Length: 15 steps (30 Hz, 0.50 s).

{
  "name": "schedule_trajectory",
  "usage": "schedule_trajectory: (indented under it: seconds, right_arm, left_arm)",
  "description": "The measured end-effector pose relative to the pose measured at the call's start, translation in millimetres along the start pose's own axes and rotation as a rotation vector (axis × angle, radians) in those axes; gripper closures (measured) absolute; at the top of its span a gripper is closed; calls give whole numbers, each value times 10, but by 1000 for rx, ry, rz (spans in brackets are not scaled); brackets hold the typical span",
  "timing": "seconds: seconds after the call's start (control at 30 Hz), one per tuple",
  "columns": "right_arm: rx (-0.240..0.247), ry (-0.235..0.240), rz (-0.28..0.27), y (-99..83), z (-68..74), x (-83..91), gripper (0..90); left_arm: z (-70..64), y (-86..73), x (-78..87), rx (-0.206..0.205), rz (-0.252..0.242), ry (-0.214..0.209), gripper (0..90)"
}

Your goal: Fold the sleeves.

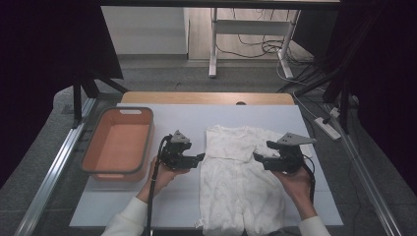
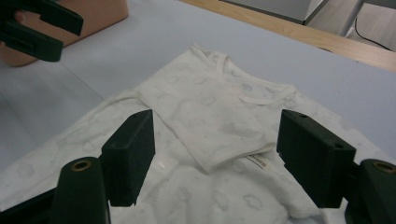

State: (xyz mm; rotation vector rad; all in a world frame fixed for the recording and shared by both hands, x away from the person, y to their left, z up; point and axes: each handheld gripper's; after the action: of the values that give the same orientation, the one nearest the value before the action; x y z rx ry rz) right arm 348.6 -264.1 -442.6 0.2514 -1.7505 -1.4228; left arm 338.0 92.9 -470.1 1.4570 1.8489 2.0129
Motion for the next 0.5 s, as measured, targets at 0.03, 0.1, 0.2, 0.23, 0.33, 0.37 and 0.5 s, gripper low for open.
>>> schedule_trajectory:
  seconds: [0.03, 0.1, 0.2, 0.23, 0.33, 0.37, 0.5]
  right_arm:
    - [1, -2, 5, -15, -39, -9, 280]
    - [5, -9, 16, -33, -91, -15, 280]
    - [-5, -13, 19, -68, -165, -6, 280]
    - [-7, -12, 21, -79, -183, -4, 280]
    - [-1, -26, 35, -107, -221, -13, 280]
    - [5, -36, 44, -112, -232, -13, 280]
    - [-6, -55, 48, -140, -303, 5, 280]
  left_arm:
    - [9, -1, -6, 0, 2, 2, 321]
    - [40, -4, -16, 6, 5, 6, 321]
    - [61, -9, -20, 16, 1, 22, 321]
    - [62, -10, -18, 19, -4, 28, 322]
    - [56, -6, -2, 12, -4, 31, 322]
    - [53, -4, 3, 14, -7, 31, 321]
    - [61, -3, 10, 12, -6, 27, 320]
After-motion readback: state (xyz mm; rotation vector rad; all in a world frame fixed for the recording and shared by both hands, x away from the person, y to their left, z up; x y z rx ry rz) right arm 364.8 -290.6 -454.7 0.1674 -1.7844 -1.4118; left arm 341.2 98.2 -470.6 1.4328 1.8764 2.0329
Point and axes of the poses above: each handheld gripper's, and its own axes: x roughly backward along the jaws, y roughly out of its top, z roughly to its left, and after that the axes turned 4 degrees about -z, right-handed
